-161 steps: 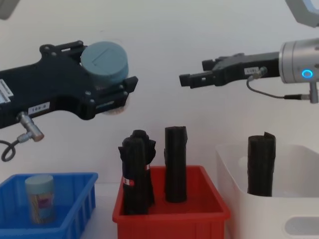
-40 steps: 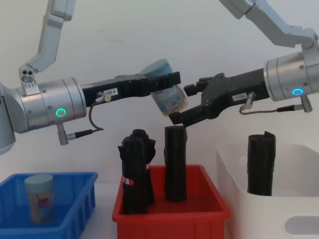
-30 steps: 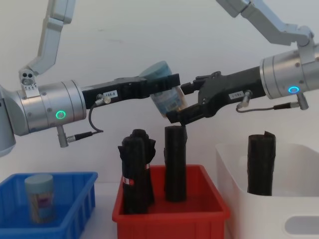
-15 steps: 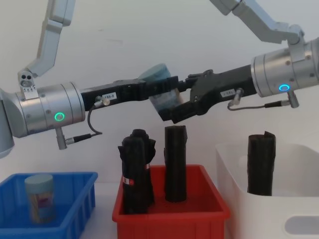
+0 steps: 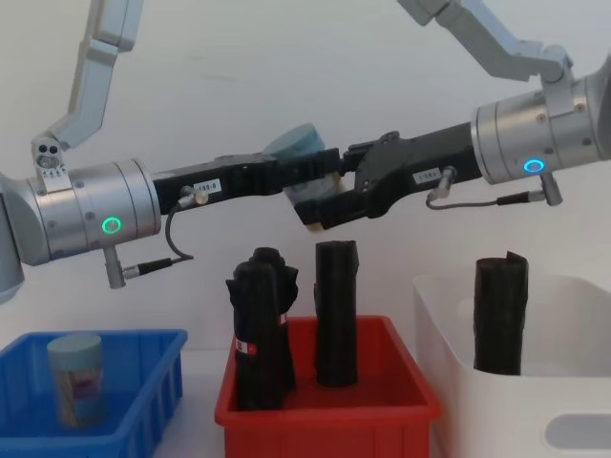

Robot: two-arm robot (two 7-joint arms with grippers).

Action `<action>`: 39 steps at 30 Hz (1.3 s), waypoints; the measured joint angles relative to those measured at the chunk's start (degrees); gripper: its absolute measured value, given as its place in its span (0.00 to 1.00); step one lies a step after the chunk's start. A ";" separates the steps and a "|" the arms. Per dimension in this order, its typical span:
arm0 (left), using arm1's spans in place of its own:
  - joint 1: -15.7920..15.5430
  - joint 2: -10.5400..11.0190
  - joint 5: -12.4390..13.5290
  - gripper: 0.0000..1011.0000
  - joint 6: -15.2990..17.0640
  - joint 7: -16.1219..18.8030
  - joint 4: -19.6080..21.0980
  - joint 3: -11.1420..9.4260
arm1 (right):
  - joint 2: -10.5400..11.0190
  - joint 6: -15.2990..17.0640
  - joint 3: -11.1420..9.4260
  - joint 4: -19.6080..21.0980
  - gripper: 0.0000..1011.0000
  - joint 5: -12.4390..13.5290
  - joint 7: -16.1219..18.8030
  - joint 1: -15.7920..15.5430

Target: Pick the cotton swabs from the blue box and place them into the white box.

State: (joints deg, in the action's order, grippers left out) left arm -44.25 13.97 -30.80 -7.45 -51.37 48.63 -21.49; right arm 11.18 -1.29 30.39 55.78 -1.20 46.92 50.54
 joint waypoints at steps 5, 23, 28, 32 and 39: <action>0.06 0.03 -0.01 0.67 0.02 0.15 0.13 0.00 | -0.11 0.00 0.07 -0.15 0.70 0.09 0.01 0.07; 0.17 0.12 0.02 0.76 0.14 0.17 0.24 -0.03 | -0.27 0.00 0.17 -0.37 0.63 0.27 -0.08 0.26; 0.19 0.12 0.03 0.90 0.14 0.16 0.28 -0.04 | -0.29 0.00 0.17 -0.39 0.63 0.30 -0.08 0.29; 0.19 0.11 0.02 0.99 0.14 0.16 0.30 -0.03 | -0.28 0.00 0.18 -0.40 0.63 0.31 -0.13 0.29; 0.19 0.11 0.02 0.99 0.13 0.17 0.30 0.00 | 0.43 0.77 0.03 0.88 0.63 0.28 -1.72 -0.55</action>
State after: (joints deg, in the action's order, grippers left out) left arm -44.06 14.08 -30.79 -7.32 -51.20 48.93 -21.49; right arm 11.61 -0.52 30.42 56.66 -0.92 45.20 49.99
